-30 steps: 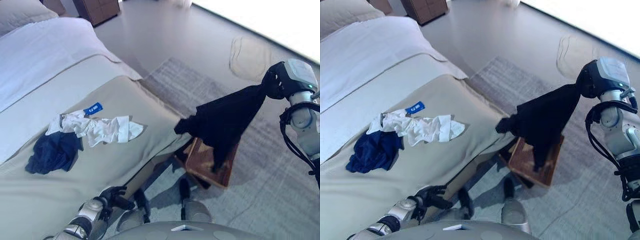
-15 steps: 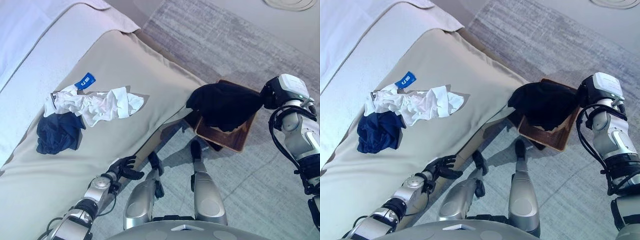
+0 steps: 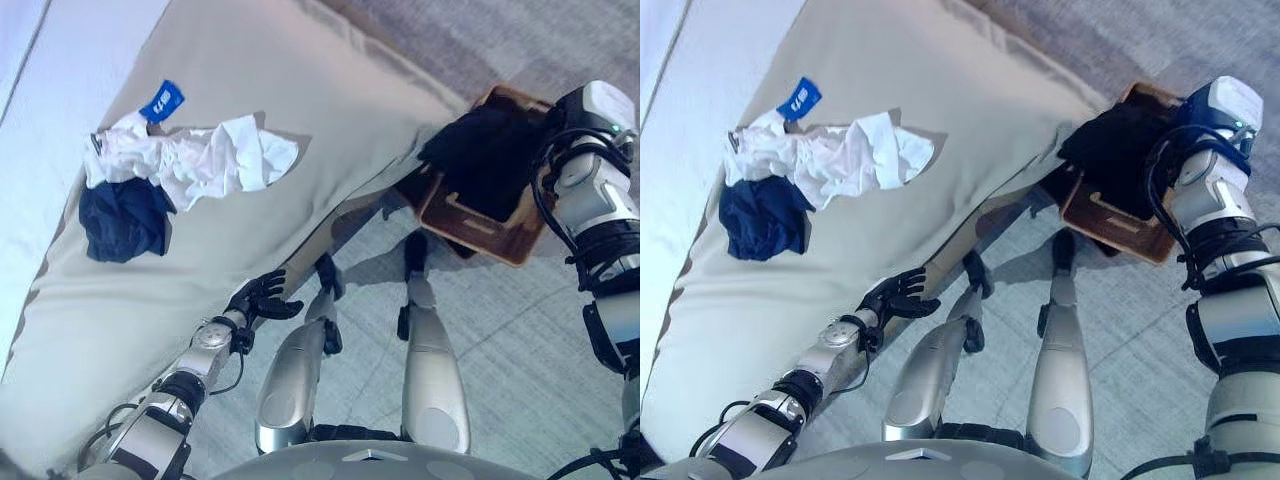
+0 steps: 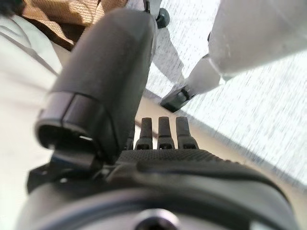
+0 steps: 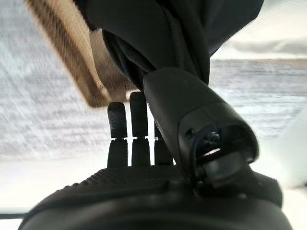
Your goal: Pick up the clothes from the bed and place them into the basket
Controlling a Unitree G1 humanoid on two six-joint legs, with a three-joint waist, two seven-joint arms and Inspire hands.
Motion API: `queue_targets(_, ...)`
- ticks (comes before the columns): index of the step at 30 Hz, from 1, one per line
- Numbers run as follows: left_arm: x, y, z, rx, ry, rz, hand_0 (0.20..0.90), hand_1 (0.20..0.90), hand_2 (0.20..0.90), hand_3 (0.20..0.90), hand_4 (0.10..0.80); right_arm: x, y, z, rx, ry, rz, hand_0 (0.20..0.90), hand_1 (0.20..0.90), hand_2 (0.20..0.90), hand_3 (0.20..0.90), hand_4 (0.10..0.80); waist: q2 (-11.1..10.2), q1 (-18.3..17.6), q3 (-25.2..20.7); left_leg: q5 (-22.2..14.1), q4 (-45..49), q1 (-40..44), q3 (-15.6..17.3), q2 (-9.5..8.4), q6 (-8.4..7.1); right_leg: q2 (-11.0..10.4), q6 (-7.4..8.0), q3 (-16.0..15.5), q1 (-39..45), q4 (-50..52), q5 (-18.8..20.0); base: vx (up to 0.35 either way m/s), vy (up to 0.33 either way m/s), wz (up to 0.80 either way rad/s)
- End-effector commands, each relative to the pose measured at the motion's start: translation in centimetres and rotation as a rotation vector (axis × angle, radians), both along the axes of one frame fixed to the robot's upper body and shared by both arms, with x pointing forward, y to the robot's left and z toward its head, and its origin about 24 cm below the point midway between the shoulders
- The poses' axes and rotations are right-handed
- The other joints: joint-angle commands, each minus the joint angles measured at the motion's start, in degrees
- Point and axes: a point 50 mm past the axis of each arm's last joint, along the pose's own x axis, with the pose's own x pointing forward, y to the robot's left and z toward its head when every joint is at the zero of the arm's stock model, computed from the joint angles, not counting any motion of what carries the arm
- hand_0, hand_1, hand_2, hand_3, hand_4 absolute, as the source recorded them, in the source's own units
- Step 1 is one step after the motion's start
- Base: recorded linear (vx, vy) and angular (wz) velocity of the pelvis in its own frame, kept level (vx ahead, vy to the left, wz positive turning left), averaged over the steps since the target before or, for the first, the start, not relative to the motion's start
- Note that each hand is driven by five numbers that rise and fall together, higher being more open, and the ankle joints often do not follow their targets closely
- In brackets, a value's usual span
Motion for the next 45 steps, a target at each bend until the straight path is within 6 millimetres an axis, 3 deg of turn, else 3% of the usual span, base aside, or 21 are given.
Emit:
queue_targets(1, -1.0, -0.2, 0.2, -0.017, -0.056, -0.012, 0.900, 0.900, 0.900, 0.900, 0.800, -0.7, -1.4, 4.8, -0.083, -0.103, -0.121, 0.900, 0.900, 0.900, 0.900, 0.800, 5.7, 0.1, 0.9, -5.6, 9.2, -8.7, -10.2, -2.59, -1.61, 0.3, -2.20, -5.3, -4.0, 11.3, -12.5, -0.013, -0.088, 0.38)
queue_targets(3, -1.0, -0.1, 0.5, -0.024, -0.058, -0.007, 0.900, 0.900, 0.900, 0.900, 0.800, -0.9, -2.4, 3.4, -0.051, -0.005, -0.165, 0.900, 0.900, 0.900, 0.900, 0.800, 6.2, 0.8, 0.9, -5.1, 9.4, -10.4, -10.8, -2.60, -1.43, 0.5, -2.73, -5.4, -5.5, 12.7, -13.2, 0.022, -0.065, 0.45)
queue_targets(5, -0.9, 0.6, 0.7, -0.014, -0.049, 0.000, 0.900, 0.900, 0.900, 0.900, 0.800, -1.1, -3.0, 1.9, -0.059, 0.215, -0.173, 0.900, 0.900, 0.900, 0.900, 0.800, 6.0, 1.8, 0.9, -4.2, 8.7, -11.2, -11.1, -2.30, -1.45, 0.8, -2.98, -6.1, -5.7, 12.9, -13.4, 0.028, -0.070, 0.44)
queue_targets(7, -0.8, 2.2, 0.9, 0.011, -0.022, 0.026, 0.900, 0.900, 0.900, 0.900, 0.800, -1.5, -3.2, 0.4, -0.004, 0.395, -0.141, 0.900, 0.900, 0.900, 0.900, 0.800, 4.3, 2.4, 0.9, -3.0, 7.1, -10.6, -11.5, -1.39, -1.66, 1.1, -3.00, -7.5, -4.4, 12.4, -13.3, 0.055, -0.072, 0.32)
queue_targets(9, -0.9, 3.8, 1.1, 0.031, -0.001, 0.048, 0.900, 0.900, 0.900, 0.900, 0.800, -1.8, -3.3, -0.2, 0.004, 0.457, -0.093, 0.900, 0.900, 0.900, 0.900, 0.800, 2.7, 2.4, 0.9, -2.7, 6.3, -9.5, -11.6, -0.83, -1.68, 1.3, -2.84, -8.3, -3.0, 11.6, -12.9, 0.043, -0.038, 0.23)
queue_targets(13, -2.6, 6.7, 0.5, 0.064, 0.047, 0.128, 0.900, 0.900, 0.900, 0.900, 0.800, -3.3, -3.8, 0.9, -0.044, 0.292, -0.028, 0.900, 0.900, 0.900, 0.900, 0.800, -2.7, 1.3, 0.9, -3.6, 5.1, -4.0, -11.8, 0.77, -1.85, 2.3, -1.97, -9.5, 3.6, 7.8, -11.0, 0.066, 0.013, 0.26)
queue_targets(15, -3.1, 7.3, 0.4, 0.066, 0.058, 0.168, 0.900, 0.900, 0.900, 0.900, 0.800, -4.0, -3.4, 2.5, -0.061, 0.136, 0.019, 0.900, 0.900, 0.900, 0.900, 0.800, -4.9, 0.8, 0.9, -3.2, 4.9, -2.2, -11.6, 1.33, -1.54, 3.0, -1.93, -10.2, 6.5, 4.7, -8.3, 0.011, 0.084, 0.15)
queue_targets(19, -4.4, 7.7, -0.9, 0.048, 0.118, 0.244, 0.900, 0.900, 0.900, 0.900, 0.800, -5.9, -1.9, 6.2, -0.160, -0.117, 0.057, 0.900, 0.900, 0.900, 0.900, 0.800, -8.4, -0.3, 0.9, -4.9, 3.9, 5.5, -10.8, 1.65, -1.46, 3.2, -0.71, -10.0, 14.8, 1.3, -7.6, 0.075, 0.220, 0.05)
queue_targets(23, -6.7, 7.9, -2.8, 0.035, 0.209, 0.302, 0.900, 0.900, 0.900, 0.900, 0.800, -7.8, -1.1, 8.0, -0.308, -0.160, 0.014, 0.900, 0.900, 0.900, 0.900, 0.800, -10.6, 0.0, -3.0, -6.2, 2.2, 10.6, -10.7, 1.16, -1.04, 2.8, 0.28, -9.6, 20.8, -2.1, -7.0, 0.162, 0.264, -0.01)
queue_targets(27, -9.0, 8.5, -4.2, 0.036, 0.291, 0.350, 0.900, 0.900, 0.900, 0.900, 0.800, -8.5, -0.3, 8.4, -0.410, -0.120, 0.056, 0.900, 0.900, 0.900, 0.900, 0.800, -12.6, 0.9, -6.6, -7.3, 1.3, 14.2, -10.9, 0.29, -0.21, 1.8, 1.32, -9.8, 25.4, -4.8, -6.0, 0.161, 0.240, 0.09)
queue_targets(29, -11.0, 9.2, -5.1, 0.060, 0.360, 0.369, 0.900, 0.900, 0.900, 0.900, 0.800, -8.0, 1.6, 8.2, -0.476, -0.094, 0.191, 0.900, 0.900, 0.900, 0.900, 0.800, -13.9, 2.4, -9.2, -9.0, 2.2, 16.4, -11.5, -0.61, 0.72, 0.8, 1.99, -10.0, 28.7, -5.6, -5.7, 0.198, 0.280, 0.12)
queue_targets(34, -12.6, 9.9, -5.9, 0.128, 0.449, 0.354, 0.900, 0.900, 0.900, 0.900, 0.800, -5.5, 6.0, 7.0, -0.522, -0.069, 0.438, 0.900, 0.900, 0.900, 0.900, 0.800, -15.6, 5.9, -12.6, -11.5, 5.0, 18.0, -13.1, -1.94, 2.06, -0.6, 2.97, -11.3, 32.4, -6.8, -5.3, 0.146, 0.147, 0.13)
queue_targets(37, -13.6, 10.7, -6.2, 0.182, 0.508, 0.351, 0.900, 0.900, 0.900, 0.900, 0.800, -2.8, 9.4, 4.8, -0.498, -0.051, 0.593, 0.900, 0.900, 0.900, 0.900, 0.800, -16.8, 9.7, -14.5, -12.7, 6.4, 19.0, -15.2, -2.61, 2.98, -1.7, 3.51, -13.7, 35.2, -6.8, -5.1, 0.179, 0.114, 0.33)
queue_targets(42, -14.0, 11.7, -6.1, 0.251, 0.559, 0.300, 0.900, 0.900, 0.900, 0.900, 0.800, 0.5, 11.5, 1.0, -0.277, 0.047, 0.626, 0.900, 0.900, 0.900, 0.900, 0.800, -17.6, 14.8, -14.6, -13.5, 8.6, 18.3, -19.1, -3.75, 3.72, -3.0, 3.09, -16.8, 37.9, -4.4, -6.0, 0.142, 0.082, 0.50)
queue_targets(45, -12.9, 11.9, -5.6, 0.250, 0.533, 0.279, 0.900, 0.900, 0.900, 0.900, 0.800, 2.0, 11.8, -0.4, -0.150, 0.109, 0.576, 0.900, 0.900, 0.900, 0.900, 0.800, -17.5, 17.2, -13.0, -13.4, 10.1, 16.4, -21.1, -4.32, 3.82, -4.0, 2.96, -18.1, 37.6, -2.5, -5.7, -0.016, 0.048, 0.57)
